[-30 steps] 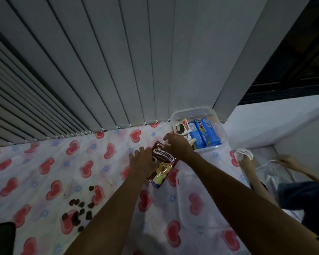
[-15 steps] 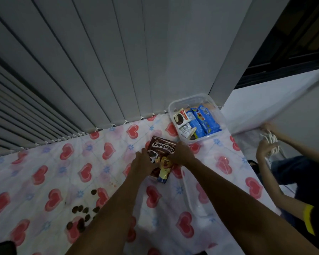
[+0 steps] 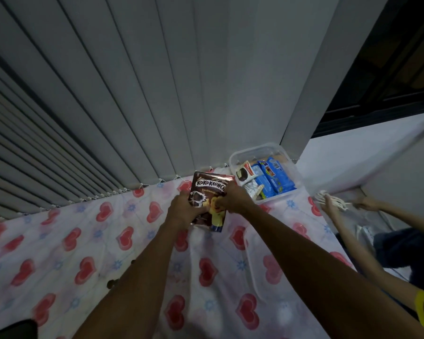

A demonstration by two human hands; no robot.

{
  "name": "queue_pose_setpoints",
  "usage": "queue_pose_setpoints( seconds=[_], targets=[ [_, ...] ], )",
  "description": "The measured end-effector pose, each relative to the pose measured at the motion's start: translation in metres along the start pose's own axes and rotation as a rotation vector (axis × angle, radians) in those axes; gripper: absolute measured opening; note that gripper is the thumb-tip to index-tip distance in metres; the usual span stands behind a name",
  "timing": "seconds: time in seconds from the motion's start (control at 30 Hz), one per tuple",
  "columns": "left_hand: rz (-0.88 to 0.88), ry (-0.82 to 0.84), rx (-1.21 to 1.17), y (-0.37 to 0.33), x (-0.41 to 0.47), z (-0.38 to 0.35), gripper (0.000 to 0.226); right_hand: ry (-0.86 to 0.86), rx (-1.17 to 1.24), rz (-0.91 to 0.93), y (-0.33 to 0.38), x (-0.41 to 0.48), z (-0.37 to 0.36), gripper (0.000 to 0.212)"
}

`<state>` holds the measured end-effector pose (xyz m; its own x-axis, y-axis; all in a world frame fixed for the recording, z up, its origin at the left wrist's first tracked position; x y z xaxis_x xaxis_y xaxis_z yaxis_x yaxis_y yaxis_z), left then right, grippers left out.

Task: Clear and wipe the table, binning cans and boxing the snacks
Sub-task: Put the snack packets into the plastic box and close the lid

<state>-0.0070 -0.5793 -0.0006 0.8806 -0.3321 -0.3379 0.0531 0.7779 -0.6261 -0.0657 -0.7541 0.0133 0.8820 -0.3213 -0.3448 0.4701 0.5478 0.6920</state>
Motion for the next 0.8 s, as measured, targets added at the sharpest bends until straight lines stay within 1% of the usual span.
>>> queue_pose_setpoints(
  seconds=[0.07, 0.1, 0.23, 0.3, 0.4, 0.53, 0.67, 0.73, 0.8],
  targets=[
    [-0.031, -0.027, -0.044, -0.023, 0.001, 0.003, 0.068, -0.060, 0.033, -0.007, 0.001, 0.004, 0.025, 0.048],
    [-0.045, -0.033, -0.071, -0.037, 0.002, 0.002, 0.068, -0.084, 0.043, -0.004, -0.001, 0.006, 0.038, 0.049],
    [-0.069, -0.033, -0.150, -0.088, 0.012, -0.021, 0.079, -0.167, 0.023, 0.038, -0.018, 0.013, 0.094, 0.041],
    [-0.072, -0.023, -0.156, -0.110, 0.022, -0.041, 0.083, -0.204, 0.019, 0.028, -0.036, 0.017, 0.119, 0.037],
    [-0.080, -0.003, -0.158, -0.144, 0.030, -0.068, 0.079, -0.237, -0.043, 0.012, -0.063, 0.030, 0.152, 0.028],
    [-0.114, 0.003, -0.174, -0.173, 0.042, -0.096, 0.074, -0.224, -0.068, -0.010, -0.093, 0.054, 0.175, 0.034],
    [-0.063, 0.039, -0.034, -0.173, 0.057, -0.121, 0.054, -0.179, -0.050, -0.011, -0.109, 0.076, 0.176, 0.038],
    [-0.043, 0.050, 0.050, -0.171, 0.062, -0.128, 0.051, -0.153, -0.074, 0.022, -0.114, 0.085, 0.169, 0.037],
    [-0.043, 0.055, 0.200, -0.170, 0.065, -0.133, 0.053, -0.123, -0.105, 0.027, -0.122, 0.092, 0.160, 0.035]
  ],
)
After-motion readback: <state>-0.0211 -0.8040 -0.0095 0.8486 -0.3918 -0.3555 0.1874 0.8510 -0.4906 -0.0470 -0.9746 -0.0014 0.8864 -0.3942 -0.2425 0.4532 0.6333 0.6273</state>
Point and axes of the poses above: each hand's wrist, its own x-axis towards the middle knuckle, its own z-axis out of the back of the hand, y = z × x, the point moved 8 cm from there along x, towards the middle knuckle, and after that the axes turned 5 degrees about x, right-handed, at the moved point
